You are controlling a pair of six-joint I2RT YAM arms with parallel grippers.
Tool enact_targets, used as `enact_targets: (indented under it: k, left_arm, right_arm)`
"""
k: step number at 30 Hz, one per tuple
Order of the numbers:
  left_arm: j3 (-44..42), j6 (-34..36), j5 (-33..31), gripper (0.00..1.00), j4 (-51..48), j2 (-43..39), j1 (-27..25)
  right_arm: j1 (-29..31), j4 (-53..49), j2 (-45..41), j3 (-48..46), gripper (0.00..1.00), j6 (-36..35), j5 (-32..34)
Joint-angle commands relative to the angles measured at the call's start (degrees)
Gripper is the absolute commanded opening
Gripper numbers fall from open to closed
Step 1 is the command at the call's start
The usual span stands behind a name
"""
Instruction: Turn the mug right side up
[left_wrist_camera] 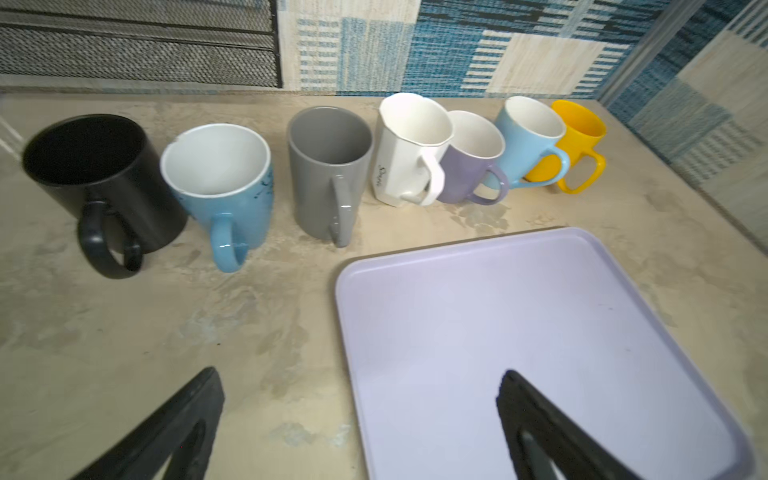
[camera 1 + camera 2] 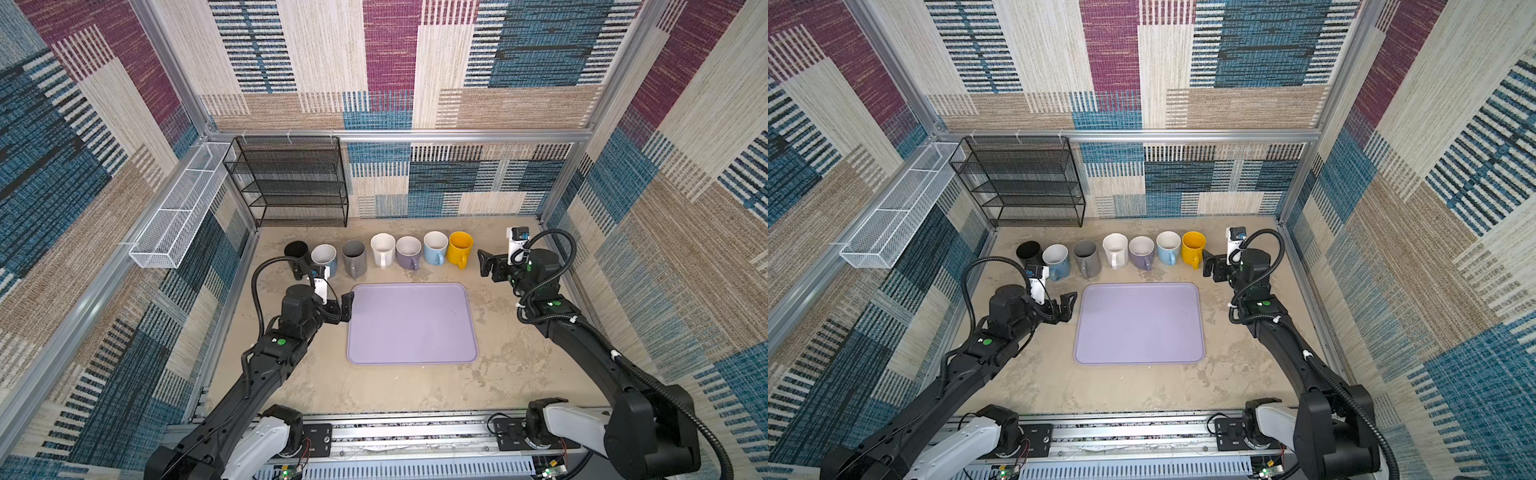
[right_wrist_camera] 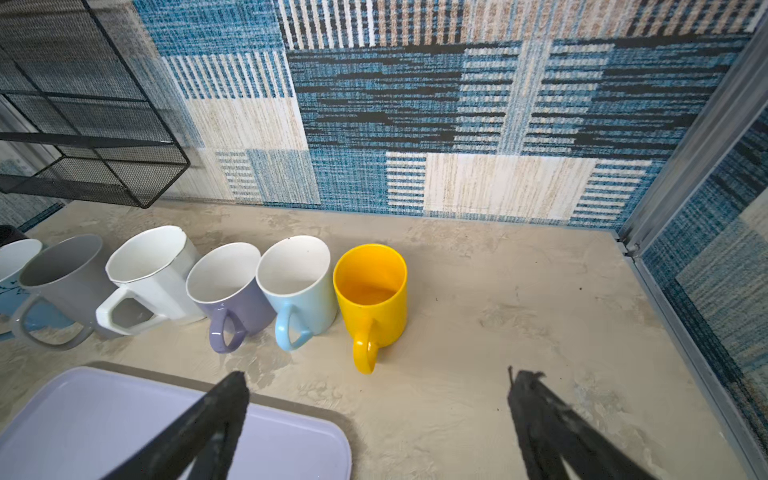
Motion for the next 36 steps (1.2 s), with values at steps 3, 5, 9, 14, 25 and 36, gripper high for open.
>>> enact_targets:
  k: [3,5,9,14,25,36]
  left_arm:
    - [-3.7,6.8,-0.5,0.99,10.9,1.0,5.3]
    - [-5.7,7.1,-0.1,0.99,14.9,1.8,7.9]
    - [-9.1,8.0,0.9,0.99,22.6,4.8,13.3]
    - [-12.9,7.2,5.1,0.99,34.5,11.7,19.6]
    - [-12.8,6.5,11.8,0.99,49.9,26.8,22.9]
    - [-12.0,6.5,15.5,0.99,56.2,35.2,23.9]
  right_arm:
    - [-0.6,14.3,-0.2,-5.2,1.0,1.9,1.6]
    - [-0.9,16.8,0.3,-6.8,1.0,1.9,2.0]
    - [-1.7,22.3,1.5,-10.0,1.0,2.0,1.3]
    - [-2.5,26.1,3.8,-12.0,1.0,1.6,0.4]
    - [-3.5,29.2,6.5,-13.2,0.99,-0.3,-1.0]
    - [-6.2,36.0,8.8,-16.3,1.0,0.1,-5.5]
